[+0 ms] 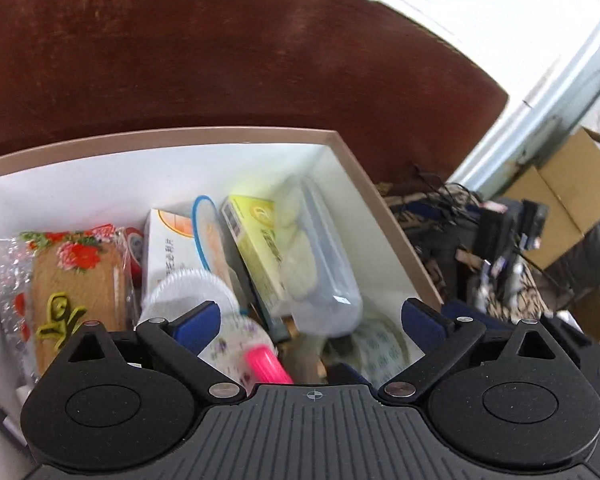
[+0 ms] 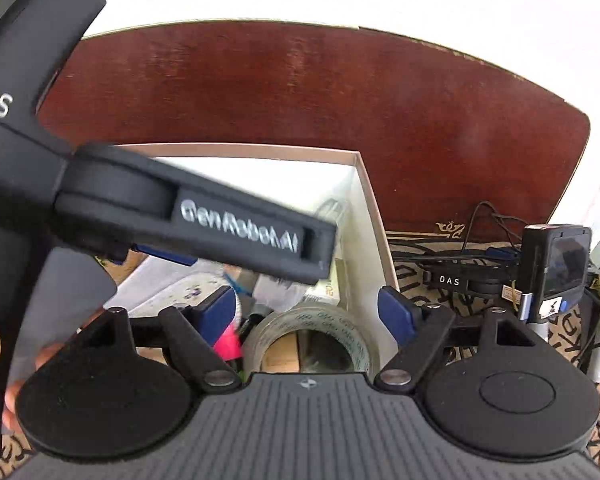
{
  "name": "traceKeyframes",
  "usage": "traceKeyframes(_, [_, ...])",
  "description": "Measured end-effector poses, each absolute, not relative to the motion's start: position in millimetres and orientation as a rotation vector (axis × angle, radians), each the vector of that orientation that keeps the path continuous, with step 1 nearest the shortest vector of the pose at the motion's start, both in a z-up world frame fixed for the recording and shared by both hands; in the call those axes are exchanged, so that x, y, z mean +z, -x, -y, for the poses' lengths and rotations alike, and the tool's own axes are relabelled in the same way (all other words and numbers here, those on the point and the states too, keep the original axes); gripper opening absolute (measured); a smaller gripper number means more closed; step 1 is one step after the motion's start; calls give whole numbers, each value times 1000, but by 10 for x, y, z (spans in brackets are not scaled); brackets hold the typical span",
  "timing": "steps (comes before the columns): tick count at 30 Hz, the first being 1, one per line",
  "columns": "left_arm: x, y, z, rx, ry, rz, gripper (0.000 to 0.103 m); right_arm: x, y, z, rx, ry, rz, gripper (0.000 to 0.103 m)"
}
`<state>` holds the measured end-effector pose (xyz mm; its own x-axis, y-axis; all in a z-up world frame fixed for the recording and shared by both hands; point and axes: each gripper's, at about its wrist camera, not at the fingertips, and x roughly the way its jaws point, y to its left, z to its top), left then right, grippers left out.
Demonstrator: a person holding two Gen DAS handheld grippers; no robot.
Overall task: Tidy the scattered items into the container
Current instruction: 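Open the left gripper to drop the case and withdraw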
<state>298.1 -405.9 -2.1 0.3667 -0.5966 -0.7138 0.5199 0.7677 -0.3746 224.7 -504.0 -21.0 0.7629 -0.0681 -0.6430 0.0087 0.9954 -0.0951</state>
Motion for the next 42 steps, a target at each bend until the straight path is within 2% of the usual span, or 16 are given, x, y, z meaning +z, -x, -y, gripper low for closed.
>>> traceKeyframes(3, [148,-2768,3918,-723,69,-921,102,-80,-2116,4939,-46,114,-678,85])
traceKeyframes(10, [469,-1920,3255,-674,94,-796,103,260,-1487,4598,-16,101,-597,98])
traceKeyframes(13, [486,-1461,2858,-612,86,-757,103,300,-1018,4260,9,145,-533,98])
traceKeyframes(19, [262,-634,1879,-523,127,-691,103,108,-137,3492,93,225,-430,99])
traceKeyframes(25, [2,-128,834,-343,139,-687,103,-143,316,2582,220,197,-467,100])
traceKeyframes(31, [210,108,-129,-213,184,-617,103,-113,483,1727,385,89,-526,100])
traceKeyframes(35, [431,138,-557,-193,176,-508,103,140,466,1267,482,108,-447,100])
traceKeyframes(38, [302,37,-799,-145,213,-528,103,188,401,1026,525,116,-402,101])
traceKeyframes(42, [-98,-215,-1056,-126,309,-646,103,-22,140,908,504,98,-491,101])
